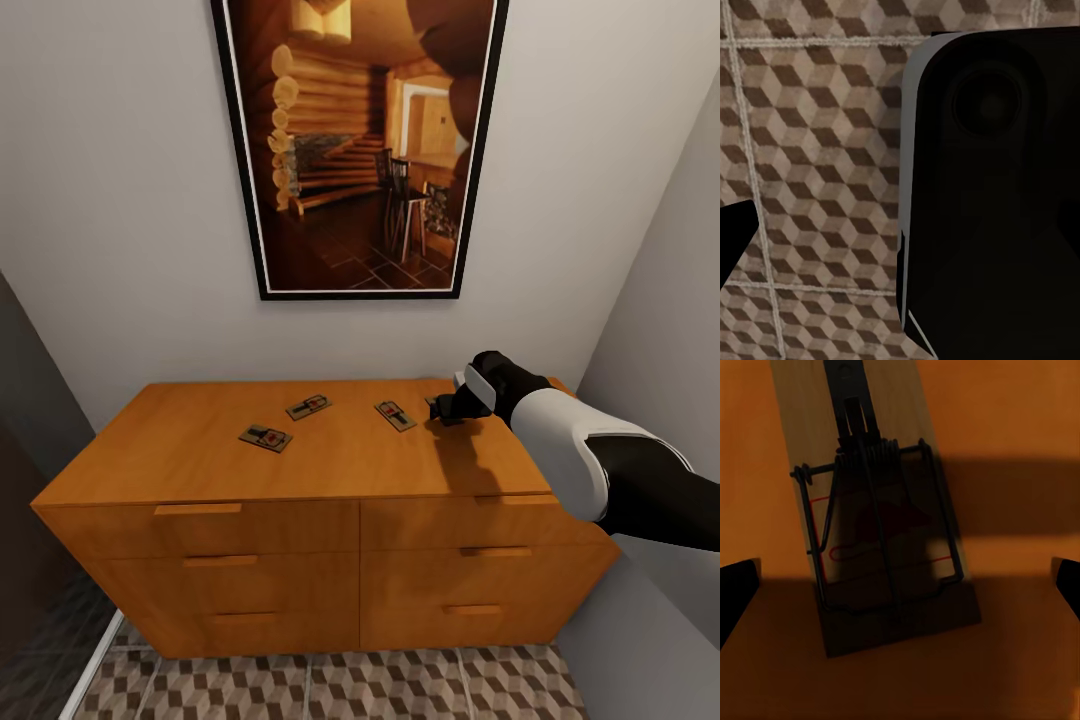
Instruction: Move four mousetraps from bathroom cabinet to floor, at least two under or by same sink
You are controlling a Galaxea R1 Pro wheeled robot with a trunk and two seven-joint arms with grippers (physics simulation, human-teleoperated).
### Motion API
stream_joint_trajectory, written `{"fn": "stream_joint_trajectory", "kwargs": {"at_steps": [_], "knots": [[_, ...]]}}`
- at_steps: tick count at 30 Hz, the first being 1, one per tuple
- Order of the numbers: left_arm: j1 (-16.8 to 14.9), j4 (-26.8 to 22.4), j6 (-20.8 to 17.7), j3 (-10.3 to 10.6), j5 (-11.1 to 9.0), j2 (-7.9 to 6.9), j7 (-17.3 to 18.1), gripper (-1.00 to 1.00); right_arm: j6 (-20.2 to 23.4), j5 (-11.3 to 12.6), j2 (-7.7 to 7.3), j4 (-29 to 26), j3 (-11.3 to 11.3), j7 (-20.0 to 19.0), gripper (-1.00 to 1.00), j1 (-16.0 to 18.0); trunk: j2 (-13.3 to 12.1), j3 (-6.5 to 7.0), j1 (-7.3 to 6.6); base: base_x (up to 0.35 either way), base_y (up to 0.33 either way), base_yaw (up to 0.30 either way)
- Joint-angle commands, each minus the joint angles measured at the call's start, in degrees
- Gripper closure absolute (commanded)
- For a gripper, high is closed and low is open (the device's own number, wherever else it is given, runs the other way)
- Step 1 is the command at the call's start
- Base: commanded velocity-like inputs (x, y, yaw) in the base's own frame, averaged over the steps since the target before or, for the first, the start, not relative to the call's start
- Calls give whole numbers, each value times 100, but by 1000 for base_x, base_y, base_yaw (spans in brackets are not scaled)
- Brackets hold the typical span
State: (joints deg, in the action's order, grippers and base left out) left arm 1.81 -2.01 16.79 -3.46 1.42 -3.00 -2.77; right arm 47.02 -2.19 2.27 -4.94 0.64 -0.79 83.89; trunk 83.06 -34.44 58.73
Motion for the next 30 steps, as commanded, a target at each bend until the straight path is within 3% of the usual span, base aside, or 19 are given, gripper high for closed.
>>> {"fn": "stream_joint_trajectory", "kwargs": {"at_steps": [1, 12, 13, 30], "knots": [[3, -9, 8, -32, 16, 1, -4, -100, 27, -32, 2, -7, -2, -9, -100, -1, 2, -5, 0, 0, 0, 0], [3, -9, 8, -32, 16, 1, -4, -100, 27, -28, 2, 0, -2, -9, -100, -3, 2, -5, 0, 0, 0, 0], [3, -9, 8, -32, 16, 1, -4, -100, 27, -28, 2, 1, -2, -9, 100, -3, 2, -5, 0, 0, 0, 0], [3, -9, 8, -32, 16, 1, -4, -100, 27, -28, 2, 1, -2, -9, 100, -3, 2, -5, 0, 0, 0, 0]]}}
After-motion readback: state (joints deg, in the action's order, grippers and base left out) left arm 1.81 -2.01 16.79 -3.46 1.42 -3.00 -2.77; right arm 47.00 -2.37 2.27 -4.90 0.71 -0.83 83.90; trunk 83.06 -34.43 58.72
